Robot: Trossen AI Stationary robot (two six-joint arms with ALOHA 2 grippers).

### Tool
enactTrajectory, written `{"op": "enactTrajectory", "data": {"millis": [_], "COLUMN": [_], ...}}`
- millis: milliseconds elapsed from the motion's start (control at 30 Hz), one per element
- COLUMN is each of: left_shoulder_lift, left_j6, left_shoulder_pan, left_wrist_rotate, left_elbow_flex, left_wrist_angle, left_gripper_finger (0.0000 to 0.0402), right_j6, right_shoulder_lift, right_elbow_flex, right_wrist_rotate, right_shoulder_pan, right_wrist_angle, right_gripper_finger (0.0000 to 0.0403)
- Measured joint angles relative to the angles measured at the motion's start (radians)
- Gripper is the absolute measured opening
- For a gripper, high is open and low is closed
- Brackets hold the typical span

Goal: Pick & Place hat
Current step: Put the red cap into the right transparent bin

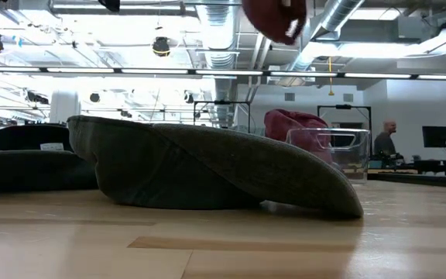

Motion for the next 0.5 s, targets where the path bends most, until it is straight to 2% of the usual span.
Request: {"op": "enactTrajectory", "data": {"millis": [67,100,133,167,200,233,267,300,333,400,500], "left_shoulder_lift": [0.0,0.0,0.0,0.0,0.0,0.0,0.0,0.0,0.0,0.0,0.0], "left_j6": [0.0,-0.001,-0.005,-0.006,-0.006,-0.006,-0.007,-0.007,-0.006,-0.006,0.029], "left_shoulder_pan": [0.0,0.0,0.0,0.0,0.0,0.0,0.0,0.0,0.0,0.0,0.008], "left_wrist_rotate": [-0.002,-0.002,-0.002,-0.002,-0.002,-0.002,-0.002,-0.002,-0.002,-0.002,-0.002], "left_elbow_flex": [0.0,0.0,0.0,0.0,0.0,0.0,0.0,0.0,0.0,0.0,0.0], "left_wrist_angle": [0.01,0.012,0.012,0.012,0.013,0.013,0.013,0.013,0.016,0.022,0.042], "left_gripper_finger": [0.0213,0.0213,0.0213,0.0213,0.0213,0.0213,0.0213,0.0213,0.0213,0.0213,0.0213], "right_j6": [0.145,0.32,0.528,0.767,0.974,1.108,1.175,1.189,1.164,1.083,0.994], "right_shoulder_lift": [-0.091,-0.127,-0.159,-0.187,-0.207,-0.212,-0.212,-0.212,-0.213,-0.204,-0.199], "right_elbow_flex": [-0.055,-0.091,-0.128,-0.166,-0.19,-0.194,-0.192,-0.191,-0.196,-0.207,-0.209], "right_wrist_rotate": [0.037,0.02,-0.061,-0.258,-0.549,-0.839,-1.022,-1.078,-1.078,-1.026,-1.006], "right_shoulder_pan": [-0.081,-0.138,-0.191,-0.247,-0.313,-0.374,-0.41,-0.414,-0.404,-0.38,-0.362], "right_wrist_angle": [-0.129,-0.199,-0.289,-0.381,-0.445,-0.441,-0.386,-0.326,-0.273,-0.21,-0.167], "right_gripper_finger": [0.0001,0.0001,0.0001,0.0001,0.0001,0.0001,0.0001,0.0001,0.0,0.0001,0.0]}}
